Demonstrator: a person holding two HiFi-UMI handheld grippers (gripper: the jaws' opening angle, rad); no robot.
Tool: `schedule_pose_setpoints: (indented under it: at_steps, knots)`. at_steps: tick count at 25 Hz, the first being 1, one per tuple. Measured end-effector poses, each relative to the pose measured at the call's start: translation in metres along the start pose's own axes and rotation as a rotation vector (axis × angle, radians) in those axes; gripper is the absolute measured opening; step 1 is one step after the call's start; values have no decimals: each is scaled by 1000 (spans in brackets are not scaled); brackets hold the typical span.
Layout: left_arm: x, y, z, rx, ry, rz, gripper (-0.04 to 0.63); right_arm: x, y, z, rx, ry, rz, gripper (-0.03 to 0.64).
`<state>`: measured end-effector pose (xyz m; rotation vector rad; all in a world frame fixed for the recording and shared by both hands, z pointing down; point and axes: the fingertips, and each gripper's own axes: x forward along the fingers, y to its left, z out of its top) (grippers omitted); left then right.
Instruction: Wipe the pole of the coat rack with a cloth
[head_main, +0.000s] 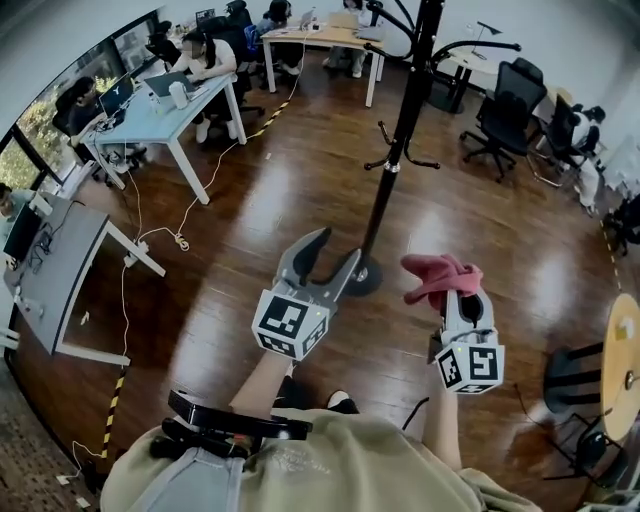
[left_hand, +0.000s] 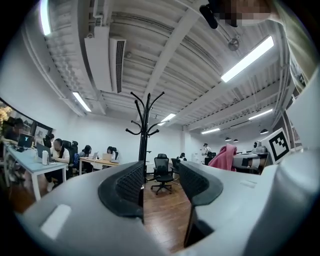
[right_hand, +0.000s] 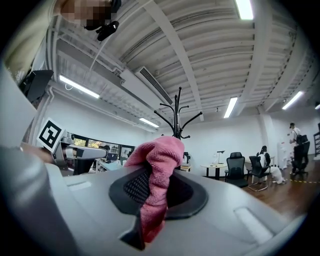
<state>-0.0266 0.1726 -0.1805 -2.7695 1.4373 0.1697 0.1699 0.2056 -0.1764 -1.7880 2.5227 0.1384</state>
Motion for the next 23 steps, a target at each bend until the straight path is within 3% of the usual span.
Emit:
schedule_pose_setpoints:
  at_steps: [10, 23]
  knots:
    - [-33, -9, 14, 43, 10, -91, 206, -33, 19, 1, -10, 1, -78, 49]
    - [-87, 16, 18, 35, 5, -124, 206, -22, 105, 4, -45, 13, -14, 49]
